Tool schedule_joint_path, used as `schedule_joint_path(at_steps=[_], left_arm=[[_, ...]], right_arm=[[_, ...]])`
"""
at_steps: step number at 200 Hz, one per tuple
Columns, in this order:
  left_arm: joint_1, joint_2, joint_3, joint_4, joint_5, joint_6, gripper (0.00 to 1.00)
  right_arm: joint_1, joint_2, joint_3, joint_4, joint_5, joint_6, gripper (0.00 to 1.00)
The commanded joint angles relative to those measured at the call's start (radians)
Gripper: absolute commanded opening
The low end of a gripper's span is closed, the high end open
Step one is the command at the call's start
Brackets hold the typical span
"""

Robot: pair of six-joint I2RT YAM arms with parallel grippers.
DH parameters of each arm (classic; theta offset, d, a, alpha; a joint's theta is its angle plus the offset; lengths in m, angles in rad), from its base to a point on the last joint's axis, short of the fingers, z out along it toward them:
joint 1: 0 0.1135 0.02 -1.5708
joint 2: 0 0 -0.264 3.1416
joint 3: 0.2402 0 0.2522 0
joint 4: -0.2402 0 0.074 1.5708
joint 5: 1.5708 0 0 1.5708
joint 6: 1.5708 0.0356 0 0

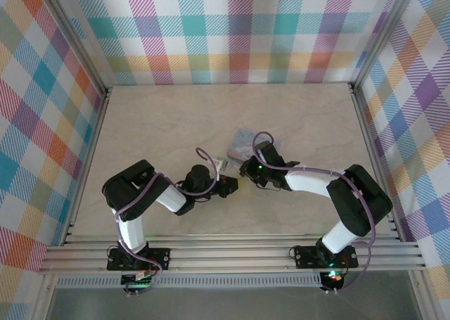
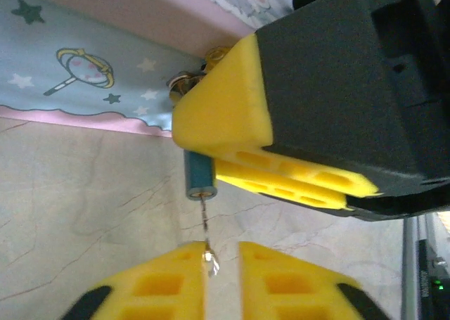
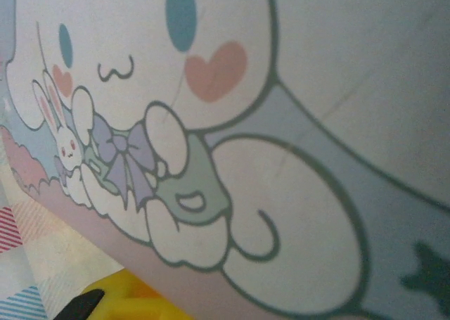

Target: Unlock a padlock with a key

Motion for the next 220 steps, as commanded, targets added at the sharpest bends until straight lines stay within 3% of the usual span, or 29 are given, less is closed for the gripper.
schedule_joint_path(at_steps=[1, 26, 56, 113, 220], left_arm=[[0.02, -0.063, 0.001, 0.033, 0.04, -0.004, 0.27], [0.04, -0.095, -0.028, 0.03, 0.028, -0.022, 0.34], [0.051, -0.1, -0.064, 0.053, 0.027, -0.059, 0.35], [0.05, 0.046, -0.065, 0.241, 0.078, -0.169, 0.33], [0.046, 0.106, -0.004, 0.236, 0.104, -0.158, 0.24]], right_arm=[[0.005, 0.028, -0.028, -0.112, -0.075, 0.073, 0.0], [0.003, 0.02, -0.026, -0.113, -0.066, 0.083, 0.0], [0.003, 0.016, -0.028, -0.097, -0.067, 0.115, 0.0], [0.003, 0.015, -0.002, -0.101, -0.069, 0.123, 0.0], [0.003, 0.019, 0.009, -0.101, -0.078, 0.124, 0.0]])
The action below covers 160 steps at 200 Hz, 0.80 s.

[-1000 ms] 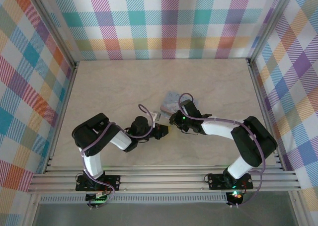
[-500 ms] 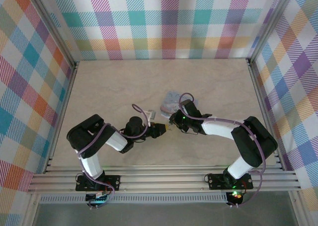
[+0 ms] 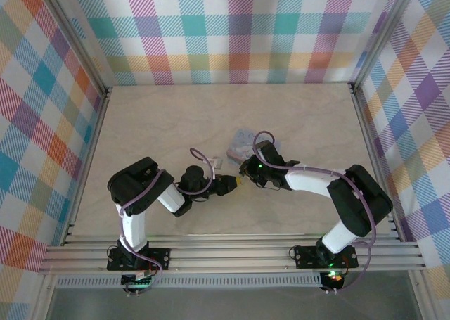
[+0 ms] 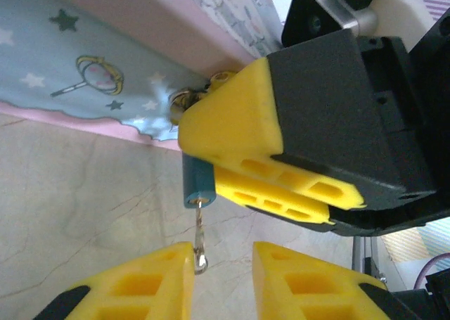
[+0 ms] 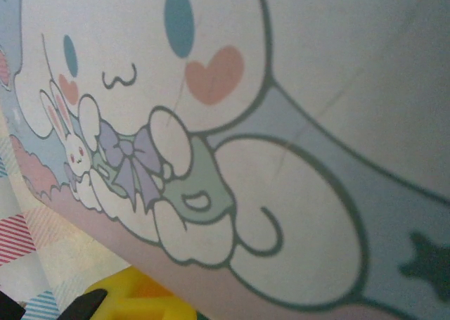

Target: Unlock a padlock with a key

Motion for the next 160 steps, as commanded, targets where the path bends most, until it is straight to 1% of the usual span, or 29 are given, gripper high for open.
schedule_joint_path(at_steps=[1, 64, 70, 91, 100, 132, 160], left_arm=[[0.002, 0.027, 0.023, 0.038, 0.023, 0.0, 0.24], [0.002, 0.048, 0.031, 0.046, 0.024, -0.006, 0.16], [0.002, 0.05, 0.031, 0.046, 0.024, -0.007, 0.14], [0.002, 0.051, 0.031, 0.045, 0.017, -0.006, 0.03], [0.003, 0.048, 0.032, 0.045, 0.013, -0.004, 0.0], [0.004, 0.035, 0.05, -0.001, 0.008, 0.026, 0.0], [0.005, 0.031, 0.068, -0.007, 0.015, 0.039, 0.0]], right_arm=[[0.003, 0.023, -0.003, -0.089, -0.078, 0.077, 0.0], [0.003, 0.022, -0.005, -0.09, -0.076, 0.077, 0.0], [0.003, 0.022, -0.005, -0.09, -0.076, 0.078, 0.0], [0.003, 0.022, -0.005, -0.089, -0.076, 0.076, 0.0], [0.002, 0.022, -0.006, -0.088, -0.078, 0.077, 0.0], [0.003, 0.025, -0.011, -0.09, -0.085, 0.071, 0.0], [0.003, 0.025, -0.016, -0.088, -0.098, 0.067, 0.0]])
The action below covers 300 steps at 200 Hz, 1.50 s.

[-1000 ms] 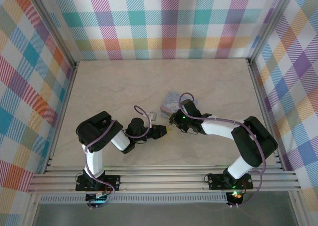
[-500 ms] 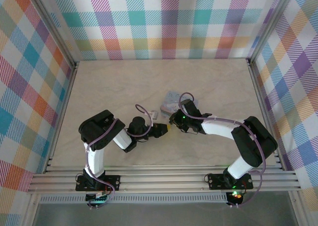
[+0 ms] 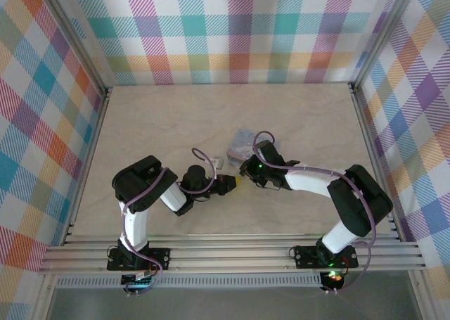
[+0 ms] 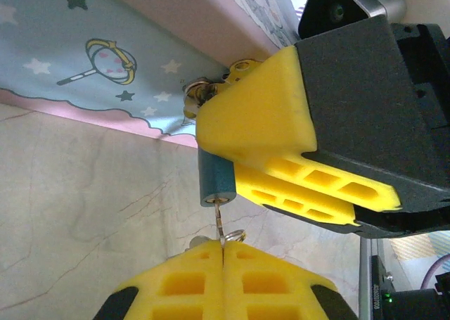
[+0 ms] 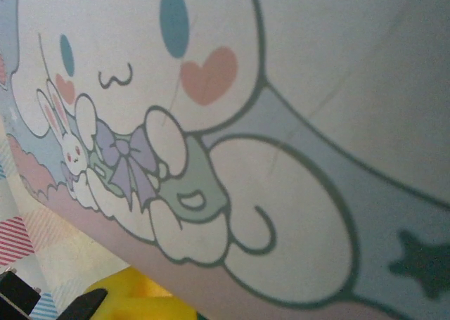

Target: Unlock a padlock with a key

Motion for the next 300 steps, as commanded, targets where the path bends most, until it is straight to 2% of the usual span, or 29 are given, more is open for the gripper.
schedule_joint_path(at_steps=[1, 43, 97, 150, 218, 256, 276, 300], left_arm=[[0.005, -0.008, 0.044, 0.001, 0.01, 0.031, 0.0], [0.011, -0.04, 0.056, -0.002, 0.015, 0.033, 0.0], [0.024, -0.09, 0.08, -0.102, 0.045, 0.07, 0.0], [0.022, -0.053, 0.099, -0.057, 0.05, 0.053, 0.0], [0.01, -0.068, 0.156, -0.094, 0.025, 0.181, 0.0], [0.007, -0.063, 0.177, -0.084, 0.032, 0.191, 0.0], [-0.011, -0.097, 0.157, -0.144, 0.002, 0.284, 0.0], [-0.098, -0.18, 0.15, -0.367, -0.126, 0.551, 0.0]], right_arm=[[0.005, 0.025, -0.018, -0.082, -0.102, 0.068, 0.0], [0.005, 0.023, -0.005, -0.121, -0.106, 0.018, 0.0], [0.006, 0.036, 0.014, -0.191, -0.115, -0.046, 0.0], [0.009, 0.044, 0.046, -0.195, -0.131, -0.061, 0.0], [0.023, 0.076, 0.074, -0.212, -0.179, -0.078, 0.0], [0.025, 0.072, 0.091, -0.237, -0.186, -0.084, 0.0], [0.024, 0.068, 0.106, -0.256, -0.193, -0.087, 0.0], [0.016, 0.071, 0.153, -0.315, -0.226, -0.118, 0.0]])
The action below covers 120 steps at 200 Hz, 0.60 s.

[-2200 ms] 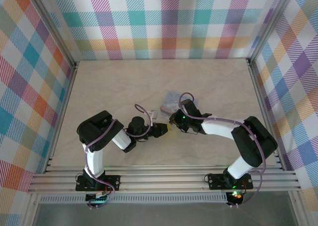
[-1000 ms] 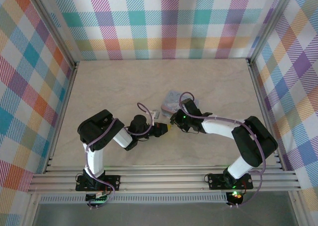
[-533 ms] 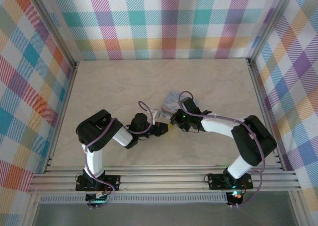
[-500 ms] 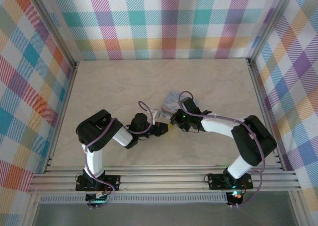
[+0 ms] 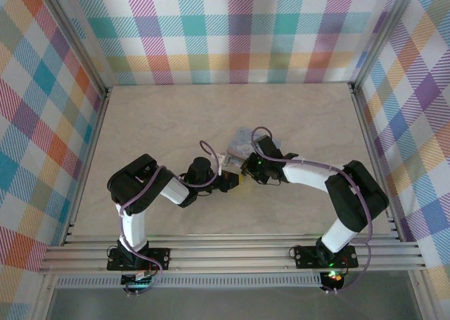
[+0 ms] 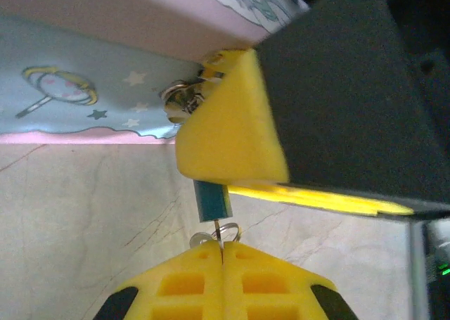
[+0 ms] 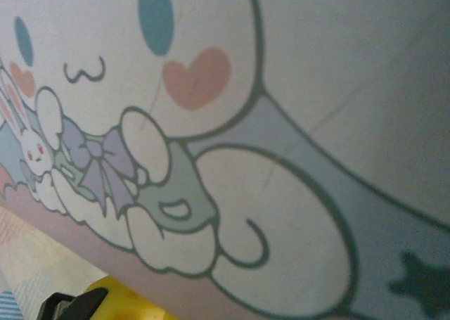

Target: Unlock a padlock with a key

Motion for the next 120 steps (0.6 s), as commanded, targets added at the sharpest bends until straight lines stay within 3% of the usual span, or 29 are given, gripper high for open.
schedule_joint_path(at_steps=[1, 17, 87, 120], left_arm=[[-0.083, -0.107, 0.049, -0.071, -0.134, 0.284, 0.0], [-0.135, -0.122, 0.044, -0.148, -0.238, 0.412, 0.0], [-0.314, -0.078, 0.041, -0.164, -0.621, 0.755, 0.0], [-0.302, -0.101, 0.023, -0.148, -0.611, 0.69, 0.0]], right_arm=[[0.034, 0.026, 0.043, -0.133, -0.198, -0.03, 0.0], [0.023, 0.032, 0.08, -0.189, -0.23, -0.062, 0.0], [0.005, 0.053, 0.136, -0.299, -0.306, -0.132, 0.0], [0.005, 0.036, 0.135, -0.311, -0.288, -0.132, 0.02]])
